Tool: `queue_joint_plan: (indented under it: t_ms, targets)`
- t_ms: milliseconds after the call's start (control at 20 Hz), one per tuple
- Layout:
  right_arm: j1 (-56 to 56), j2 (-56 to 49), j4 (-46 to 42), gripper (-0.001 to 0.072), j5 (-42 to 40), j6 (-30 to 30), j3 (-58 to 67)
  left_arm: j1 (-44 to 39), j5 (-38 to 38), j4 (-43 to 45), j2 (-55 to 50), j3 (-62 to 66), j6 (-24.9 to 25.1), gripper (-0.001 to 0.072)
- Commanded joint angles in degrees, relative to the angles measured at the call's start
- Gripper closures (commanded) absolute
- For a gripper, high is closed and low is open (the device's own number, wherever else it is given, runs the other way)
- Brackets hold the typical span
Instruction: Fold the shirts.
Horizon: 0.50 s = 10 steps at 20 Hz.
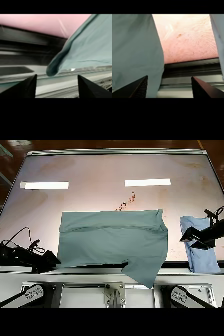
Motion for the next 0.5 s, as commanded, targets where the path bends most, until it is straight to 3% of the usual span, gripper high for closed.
queue_joint_plan:
  t_ms: [0,100,150,300,350,450]
  targets:
    - [-0.1,0.1,0.8,0.0041,-0.2,0.0,-0.3,0.0,4.9,-4.2,-0.1,-0.8,1.0,0.0181]
    - [-0.1,0.1,0.8,0.0042,-0.2,0.0,-0.3,-1.2,6.7,-5.0,-0.1,-0.8,1.0,0.0215]
    - [-0.1,0.1,0.8,0.0041,-0.2,0.0,-0.3,-2.3,7.2,-5.0,-0.1,-0.8,1.0,0.0296]
    - [-0.1,0.1,0.2,0.0041,-0.3,-0.3,-0.9,-6.3,7.5,-5.0,-0.1,-0.8,1.0,0.0631]
    - [-0.1,0.1,-0.5,0.0041,-0.2,-0.3,-2.3,-7.3,7.3,-5.0,-0.1,-0.7,1.0,0.0664]
    - [-0.1,0.9,0.7,0.0042,0.9,-0.9,-8.0,-8.5,6.3,-5.0,0.1,-0.7,1.5,0.0665]
